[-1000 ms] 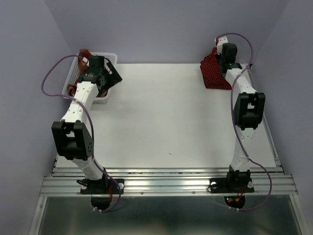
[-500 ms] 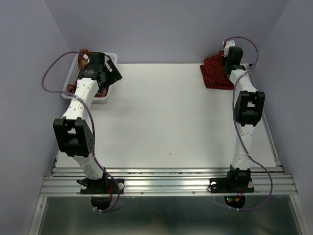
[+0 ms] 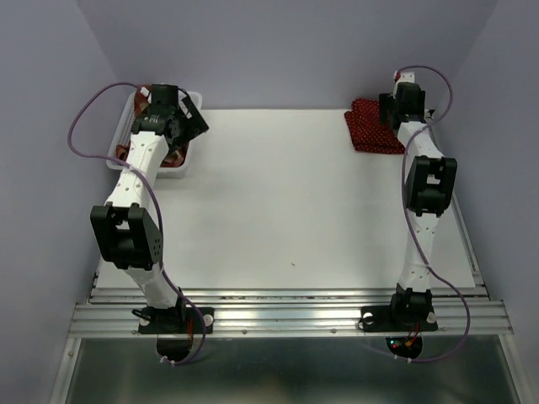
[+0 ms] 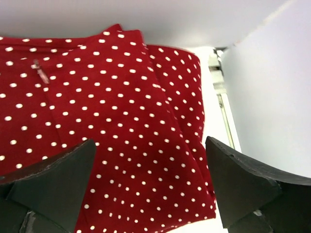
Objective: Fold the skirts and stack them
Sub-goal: Neatly place the folded skirt to the corner, then grab the skirt from the pile
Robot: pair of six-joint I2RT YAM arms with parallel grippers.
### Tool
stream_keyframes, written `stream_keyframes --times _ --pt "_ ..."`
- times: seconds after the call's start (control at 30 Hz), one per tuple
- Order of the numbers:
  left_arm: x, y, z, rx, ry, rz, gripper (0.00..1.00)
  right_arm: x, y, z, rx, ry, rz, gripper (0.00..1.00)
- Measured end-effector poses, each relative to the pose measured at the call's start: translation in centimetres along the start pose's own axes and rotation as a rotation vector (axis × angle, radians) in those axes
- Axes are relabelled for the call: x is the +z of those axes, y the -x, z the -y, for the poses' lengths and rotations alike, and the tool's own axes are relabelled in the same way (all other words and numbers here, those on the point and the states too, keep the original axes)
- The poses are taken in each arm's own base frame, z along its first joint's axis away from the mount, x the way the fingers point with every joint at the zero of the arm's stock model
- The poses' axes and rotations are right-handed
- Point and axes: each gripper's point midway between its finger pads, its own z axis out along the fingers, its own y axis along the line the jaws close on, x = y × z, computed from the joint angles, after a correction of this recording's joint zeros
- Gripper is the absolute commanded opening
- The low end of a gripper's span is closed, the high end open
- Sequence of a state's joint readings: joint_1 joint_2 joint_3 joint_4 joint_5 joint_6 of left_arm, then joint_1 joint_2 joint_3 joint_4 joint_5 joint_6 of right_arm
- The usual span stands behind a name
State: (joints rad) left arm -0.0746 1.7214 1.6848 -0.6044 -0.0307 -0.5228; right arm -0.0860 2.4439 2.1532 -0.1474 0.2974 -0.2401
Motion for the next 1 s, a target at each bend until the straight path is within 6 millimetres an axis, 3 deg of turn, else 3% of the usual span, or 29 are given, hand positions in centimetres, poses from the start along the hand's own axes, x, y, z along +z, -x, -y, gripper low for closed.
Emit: stream_keyframes --times 0.13,0.27,0.33,0.47,0.57,0.63,0.73,0.83,0.9,1.0 --pt "-0.5 1.0 0.3 0.005 -0.001 0.029 0.99 -0.6 0.7 1.0 0.056 -0.051 0.004 1.00" --pt "-1.0 2.2 0.3 0.007 0.015 0.069 0.99 -4.0 2.8 2.3 0.158 -0.063 0.010 1.00" --pt "-1.2 2.8 0.1 0.004 0.023 0.088 0.99 -7.5 4.4 3.0 0.233 -0.039 0.024 1.00" --pt "-1.5 4.8 -0.6 -0.005 0.045 0.126 0.99 -16.5 7.4 2.8 0.392 0.126 0.123 1.00" --pt "-0.8 7.6 -1.9 -0.018 0.071 0.159 0.99 -23.0 6.8 1.6 0.485 0.280 0.191 1.00" --pt "0.3 9.3 -3.3 -0.028 0.096 0.177 0.99 -24.9 6.1 0.7 0.514 0.348 0.203 1.00" --pt "2.8 10.5 -6.0 -0.056 0.147 0.164 0.99 -25.4 3.9 -1.0 0.537 0.418 0.157 1.00" --pt "6.7 9.2 -9.4 -0.078 0.215 0.088 0.99 -25.2 0.0 -2.8 0.548 0.460 0.059 1.00" --pt "9.8 7.2 -11.7 -0.086 0.252 0.007 0.99 -25.2 -1.9 -3.5 0.551 0.474 0.009 1.00" --pt "13.5 4.4 -14.0 -0.088 0.296 -0.096 0.98 -25.3 -3.5 -4.1 0.552 0.483 -0.036 1.00"
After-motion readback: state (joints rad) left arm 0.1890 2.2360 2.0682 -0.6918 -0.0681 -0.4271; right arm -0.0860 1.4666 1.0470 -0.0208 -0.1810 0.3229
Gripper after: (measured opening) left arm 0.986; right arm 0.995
